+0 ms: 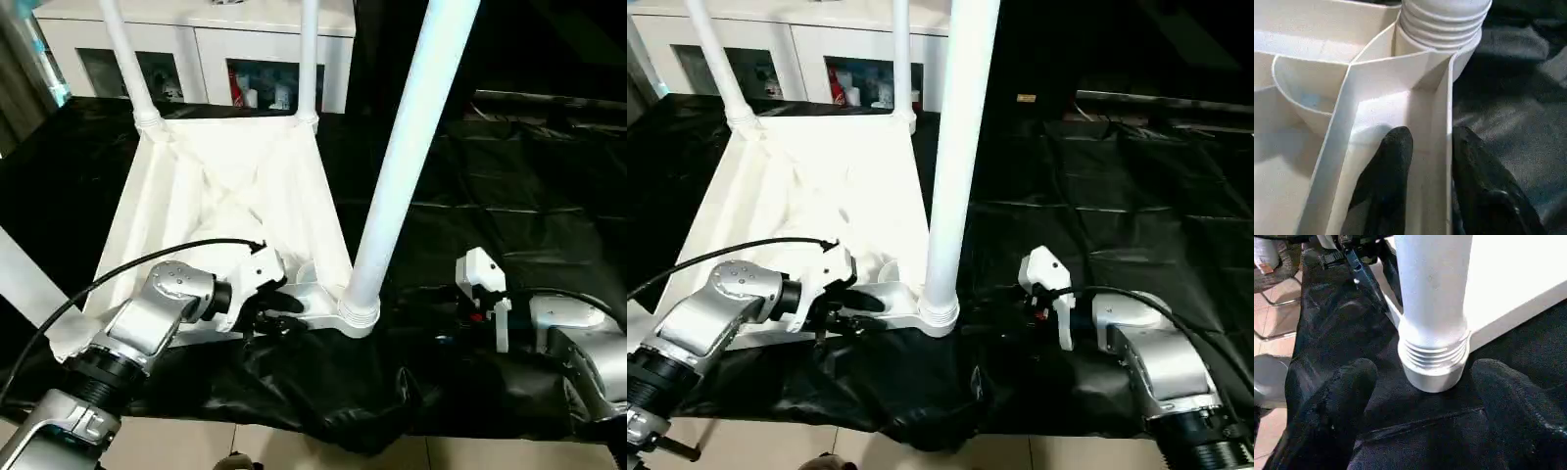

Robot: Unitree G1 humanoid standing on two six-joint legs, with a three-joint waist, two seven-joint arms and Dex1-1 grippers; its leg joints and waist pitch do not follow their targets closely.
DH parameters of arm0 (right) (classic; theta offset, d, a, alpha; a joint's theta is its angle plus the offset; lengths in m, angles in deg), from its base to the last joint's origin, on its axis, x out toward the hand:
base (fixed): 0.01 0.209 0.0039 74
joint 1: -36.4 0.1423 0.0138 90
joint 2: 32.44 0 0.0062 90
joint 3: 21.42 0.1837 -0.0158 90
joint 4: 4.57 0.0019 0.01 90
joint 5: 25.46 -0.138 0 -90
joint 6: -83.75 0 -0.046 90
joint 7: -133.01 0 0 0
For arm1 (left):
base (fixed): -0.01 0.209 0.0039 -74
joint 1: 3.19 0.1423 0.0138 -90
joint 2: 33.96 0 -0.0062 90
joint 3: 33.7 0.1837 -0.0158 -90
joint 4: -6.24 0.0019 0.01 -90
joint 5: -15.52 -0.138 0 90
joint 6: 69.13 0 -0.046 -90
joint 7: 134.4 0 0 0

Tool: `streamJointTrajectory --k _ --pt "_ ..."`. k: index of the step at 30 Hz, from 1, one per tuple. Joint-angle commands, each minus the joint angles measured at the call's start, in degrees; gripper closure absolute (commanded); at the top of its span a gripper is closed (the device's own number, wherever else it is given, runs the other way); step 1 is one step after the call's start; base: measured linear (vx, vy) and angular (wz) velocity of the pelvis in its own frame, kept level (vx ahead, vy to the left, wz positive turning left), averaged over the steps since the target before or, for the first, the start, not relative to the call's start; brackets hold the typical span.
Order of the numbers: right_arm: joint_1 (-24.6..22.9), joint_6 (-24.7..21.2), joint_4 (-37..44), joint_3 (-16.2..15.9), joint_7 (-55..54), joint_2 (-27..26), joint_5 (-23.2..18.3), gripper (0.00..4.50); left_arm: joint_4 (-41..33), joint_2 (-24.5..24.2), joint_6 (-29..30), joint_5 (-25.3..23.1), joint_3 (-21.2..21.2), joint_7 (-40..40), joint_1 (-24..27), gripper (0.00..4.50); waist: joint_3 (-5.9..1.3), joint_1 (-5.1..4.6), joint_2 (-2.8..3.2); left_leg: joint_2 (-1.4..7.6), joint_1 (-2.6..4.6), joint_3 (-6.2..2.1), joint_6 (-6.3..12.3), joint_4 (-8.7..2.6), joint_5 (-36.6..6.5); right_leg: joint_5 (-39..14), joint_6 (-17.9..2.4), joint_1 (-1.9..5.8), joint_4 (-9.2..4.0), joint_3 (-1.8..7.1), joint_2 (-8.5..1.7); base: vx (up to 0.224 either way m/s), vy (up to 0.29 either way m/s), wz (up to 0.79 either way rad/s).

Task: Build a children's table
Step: Rotate leg to tighten

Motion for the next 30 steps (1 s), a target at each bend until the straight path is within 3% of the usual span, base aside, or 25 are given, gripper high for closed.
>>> streamJointTrajectory --k 1,7,8,12,15,17,19,23,24,26,30 --pt "0.08 -0.28 0.25 -0.49 0.13 0.62 -0.39 0.84 0.66 -0.71 0.15 -1.45 1.46 0.17 -0.45 3.24 -3.95 0.21 0.14 2.88 0.72 -1.80 2.14 -3.58 -9.90 -13.30 -9.05 2.62 -5.36 3.71 -5.63 0.000 0.000 0.00" --pt "-0.50 -0.84 1.46 -0.58 -0.27 0.85 -0.60 0.84 1.54 0.03 -0.60 -1.82 1.02 -0.37 -0.72 3.78 -3.96 0.23 0.12 2.81 0.72 -1.80 2.26 -3.55 -9.91 -14.17 -8.68 2.62 -5.43 3.66 -5.63 0.000 0.000 0.00" --pt "-0.60 -0.67 1.44 -0.62 -0.43 0.88 -0.44 0.84 1.80 0.11 -0.92 -1.83 1.03 -0.48 -0.82 3.78 -3.97 0.15 0.72 2.82 0.82 -1.78 2.14 -3.55 -10.23 -14.51 -8.57 2.51 -5.63 3.66 -5.56 0.000 0.000 0.00" --pt "-0.41 0.86 0.18 -0.91 -1.70 -0.03 0.63 0.84 2.79 0.97 -2.01 -1.67 0.52 0.09 -1.17 4.22 -3.99 0.19 0.46 2.68 0.74 -1.78 2.10 -3.50 -10.52 -16.43 -7.72 2.52 -5.77 3.61 -5.57 0.000 0.000 0.00" --pt "0.26 0.33 -1.31 -1.19 -2.97 -1.74 0.59 0.50 3.31 1.58 -2.68 -1.30 -0.05 0.19 -1.19 4.46 -4.08 0.14 0.56 2.77 0.77 -1.86 1.99 -3.55 -10.81 -16.70 -7.94 2.38 -5.75 3.54 -5.53 0.000 0.000 0.00" --pt "0.98 1.99 -2.69 -2.24 -3.65 -3.36 1.53 0.40 3.79 2.28 -3.91 -0.63 -0.63 0.00 -1.10 4.50 -4.10 0.08 0.26 2.75 0.77 -1.82 1.97 -3.53 -10.98 -16.43 -8.08 2.37 -5.76 3.52 -5.54 0.000 0.000 0.00" --pt "1.78 3.00 -3.70 -2.60 -4.50 -4.78 1.86 0.18 4.17 2.79 -4.72 -0.15 -1.07 -0.23 -1.03 4.50 -4.11 0.10 0.46 2.81 0.81 -1.85 1.83 -3.57 -10.97 -16.51 -8.18 2.29 -5.67 3.54 -5.66 0.000 0.000 0.00" --pt "5.30 8.89 -8.16 -4.78 -9.47 -8.14 6.56 0.07 5.58 3.54 -5.80 -0.07 -1.50 -0.16 -0.96 4.50 -4.06 -0.11 0.13 2.71 0.84 -1.76 1.44 -3.59 -10.88 -18.01 -7.58 2.21 -5.72 3.64 -5.72 0.000 0.000 0.00" --pt "5.94 9.14 -9.13 -5.40 -10.22 -8.47 7.45 0.07 5.79 3.58 -5.97 -0.09 -1.55 -0.19 -0.94 4.50 -3.98 -0.19 0.38 2.66 0.87 -1.77 1.35 -3.62 -10.89 -18.44 -7.59 2.09 -5.70 3.62 -5.66 0.000 0.000 0.00" --pt "7.17 9.10 -11.25 -5.95 -11.48 -9.29 8.43 0.07 6.10 3.87 -6.44 0.19 -1.99 -0.01 -0.83 4.50 -4.03 -0.13 0.11 2.73 0.92 -1.75 1.31 -3.59 -10.90 -18.75 -7.41 2.14 -5.71 3.67 -5.76 0.000 0.000 0.00" --pt "8.27 9.10 -12.80 -5.89 -10.30 -10.22 7.51 0.07 6.38 4.08 -6.43 0.82 -2.61 -0.24 -0.61 4.50 -4.18 -0.05 0.11 2.78 0.67 -1.74 1.94 -3.62 -9.79 -15.45 -7.83 2.30 -5.21 3.71 -5.66 0.000 0.000 0.00"
